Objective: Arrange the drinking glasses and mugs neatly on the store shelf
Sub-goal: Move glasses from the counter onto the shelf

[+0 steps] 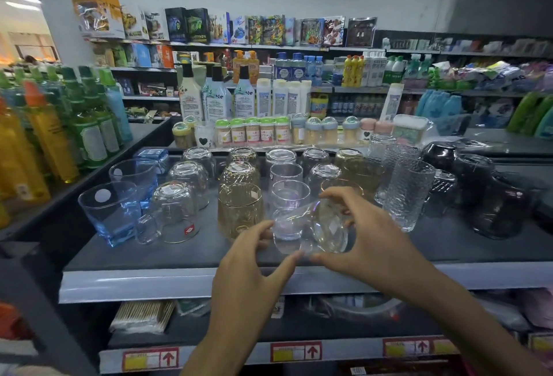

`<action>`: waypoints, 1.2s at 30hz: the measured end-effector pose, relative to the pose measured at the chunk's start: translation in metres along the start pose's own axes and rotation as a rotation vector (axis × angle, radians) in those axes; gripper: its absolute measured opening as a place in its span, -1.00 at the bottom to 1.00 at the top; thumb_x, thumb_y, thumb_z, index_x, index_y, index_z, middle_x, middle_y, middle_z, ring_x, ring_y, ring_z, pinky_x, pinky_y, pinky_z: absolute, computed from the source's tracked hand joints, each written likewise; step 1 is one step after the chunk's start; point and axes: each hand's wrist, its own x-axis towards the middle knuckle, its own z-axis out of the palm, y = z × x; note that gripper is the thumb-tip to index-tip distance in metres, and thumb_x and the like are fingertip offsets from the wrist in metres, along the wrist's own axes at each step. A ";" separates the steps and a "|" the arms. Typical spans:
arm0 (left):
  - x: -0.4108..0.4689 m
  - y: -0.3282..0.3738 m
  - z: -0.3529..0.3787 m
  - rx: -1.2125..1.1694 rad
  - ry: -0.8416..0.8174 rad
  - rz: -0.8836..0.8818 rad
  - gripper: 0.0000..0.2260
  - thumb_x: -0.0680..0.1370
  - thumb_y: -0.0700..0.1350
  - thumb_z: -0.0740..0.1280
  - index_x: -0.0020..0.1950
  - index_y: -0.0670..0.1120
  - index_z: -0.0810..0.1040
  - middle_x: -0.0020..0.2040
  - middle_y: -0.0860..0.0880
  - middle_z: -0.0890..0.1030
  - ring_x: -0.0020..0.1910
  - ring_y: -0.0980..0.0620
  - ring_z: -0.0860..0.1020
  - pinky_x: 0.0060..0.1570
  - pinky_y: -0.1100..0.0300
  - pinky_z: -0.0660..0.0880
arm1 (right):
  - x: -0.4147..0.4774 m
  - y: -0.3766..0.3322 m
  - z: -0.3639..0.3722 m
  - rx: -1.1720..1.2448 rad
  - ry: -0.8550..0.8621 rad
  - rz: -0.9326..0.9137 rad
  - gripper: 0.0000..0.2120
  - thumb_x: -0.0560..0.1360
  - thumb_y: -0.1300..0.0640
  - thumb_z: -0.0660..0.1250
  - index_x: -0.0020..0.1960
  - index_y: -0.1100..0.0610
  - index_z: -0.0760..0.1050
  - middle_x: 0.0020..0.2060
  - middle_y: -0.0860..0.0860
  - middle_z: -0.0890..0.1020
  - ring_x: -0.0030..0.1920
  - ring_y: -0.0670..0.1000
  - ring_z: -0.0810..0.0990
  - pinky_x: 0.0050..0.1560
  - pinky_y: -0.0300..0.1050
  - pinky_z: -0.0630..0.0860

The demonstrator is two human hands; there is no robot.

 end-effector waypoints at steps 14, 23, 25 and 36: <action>0.001 -0.012 0.012 0.242 0.005 0.047 -0.55 0.50 0.26 0.42 0.33 0.10 0.58 0.10 0.18 0.67 0.06 0.11 0.59 0.07 0.09 0.49 | 0.031 0.001 0.020 -0.102 -0.111 -0.091 -0.26 0.36 -0.12 0.57 0.46 -0.08 0.37 0.31 -0.12 0.48 0.31 -0.09 0.45 0.30 -0.13 0.42; 0.001 -0.015 0.014 0.252 0.028 0.057 -0.60 0.53 0.21 0.43 0.30 0.08 0.57 0.04 0.15 0.68 0.03 0.07 0.60 0.04 0.09 0.46 | 0.020 0.011 0.043 0.031 0.040 -0.021 -0.43 0.35 -0.09 0.54 0.32 -0.12 0.46 0.27 -0.20 0.46 0.25 -0.16 0.48 0.26 -0.09 0.48; -0.001 -0.016 0.015 0.262 0.032 0.068 -0.60 0.54 0.19 0.44 0.30 0.05 0.56 0.05 0.13 0.69 0.04 0.05 0.63 0.06 0.06 0.48 | 0.016 0.010 0.049 0.084 0.096 -0.003 -0.40 0.36 -0.05 0.57 0.35 -0.09 0.47 0.26 -0.16 0.48 0.23 -0.12 0.51 0.26 -0.04 0.51; -0.020 -0.011 0.016 0.331 0.142 0.217 -0.68 0.54 -0.03 0.50 0.25 -0.10 0.59 0.07 -0.06 0.68 0.03 -0.13 0.61 0.00 -0.03 0.46 | -0.032 0.007 0.055 0.259 0.177 0.108 -0.26 0.46 0.11 0.57 0.53 -0.01 0.31 0.34 -0.08 0.48 0.33 -0.11 0.50 0.33 -0.04 0.51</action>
